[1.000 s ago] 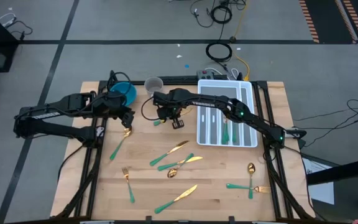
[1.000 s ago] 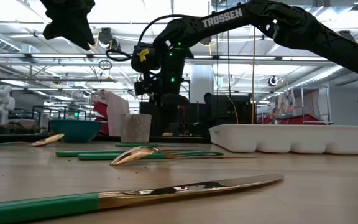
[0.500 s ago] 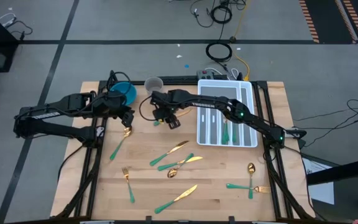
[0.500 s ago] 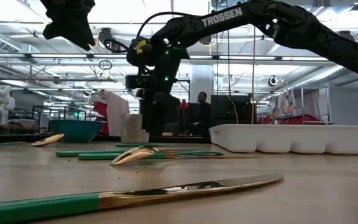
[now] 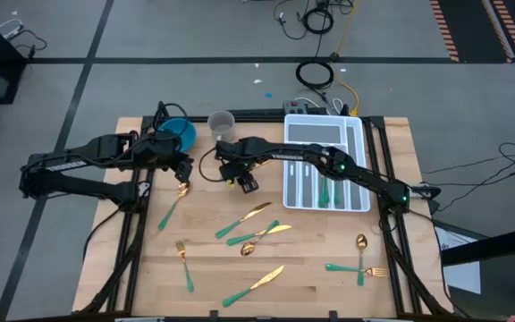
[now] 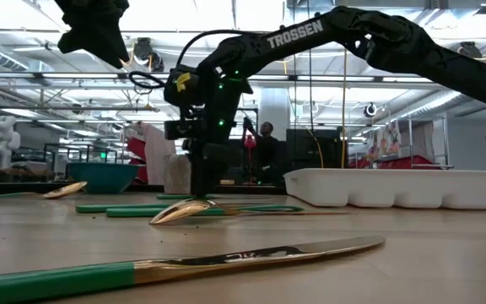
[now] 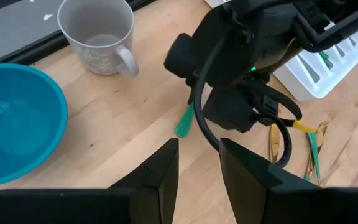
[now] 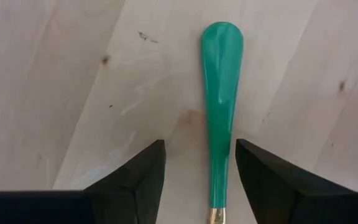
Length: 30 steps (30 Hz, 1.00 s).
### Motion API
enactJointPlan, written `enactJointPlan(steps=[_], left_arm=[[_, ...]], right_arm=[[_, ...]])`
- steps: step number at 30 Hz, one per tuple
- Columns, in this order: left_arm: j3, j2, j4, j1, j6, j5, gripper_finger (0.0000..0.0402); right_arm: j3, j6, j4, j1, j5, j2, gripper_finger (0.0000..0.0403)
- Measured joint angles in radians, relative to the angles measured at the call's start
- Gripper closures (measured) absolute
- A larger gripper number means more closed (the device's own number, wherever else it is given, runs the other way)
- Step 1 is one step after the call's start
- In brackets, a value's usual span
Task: Sort silverware
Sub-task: Put the green table knife into the white cutlery tray
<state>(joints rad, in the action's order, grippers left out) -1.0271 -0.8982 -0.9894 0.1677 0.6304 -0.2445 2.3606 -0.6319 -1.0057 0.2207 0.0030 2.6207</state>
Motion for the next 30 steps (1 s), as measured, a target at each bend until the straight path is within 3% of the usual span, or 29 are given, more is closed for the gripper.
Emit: enactJointPlan(steps=[3,10,19,30], left_arm=[[0.000,0.000,0.000,0.000,0.000,0.000,0.0279],[0.000,0.000,0.000,0.000,-0.008,0.000,0.0279],[0.000,0.000,0.000,0.000,-0.008,0.000,0.0279],[0.000,0.000,0.000,0.000,-0.018,0.000,0.0279]], right_arm=[[0.001,0.027,-0.016,0.003,0.010,0.007,0.0244],[0.001,0.053,-0.061,0.034,-0.099,0.023,0.0299],[-0.001,0.021,-0.066,0.037,-0.064,0.022,0.0392],[-0.004,0.028,-0.080,0.002,-0.005,0.001,0.0401]])
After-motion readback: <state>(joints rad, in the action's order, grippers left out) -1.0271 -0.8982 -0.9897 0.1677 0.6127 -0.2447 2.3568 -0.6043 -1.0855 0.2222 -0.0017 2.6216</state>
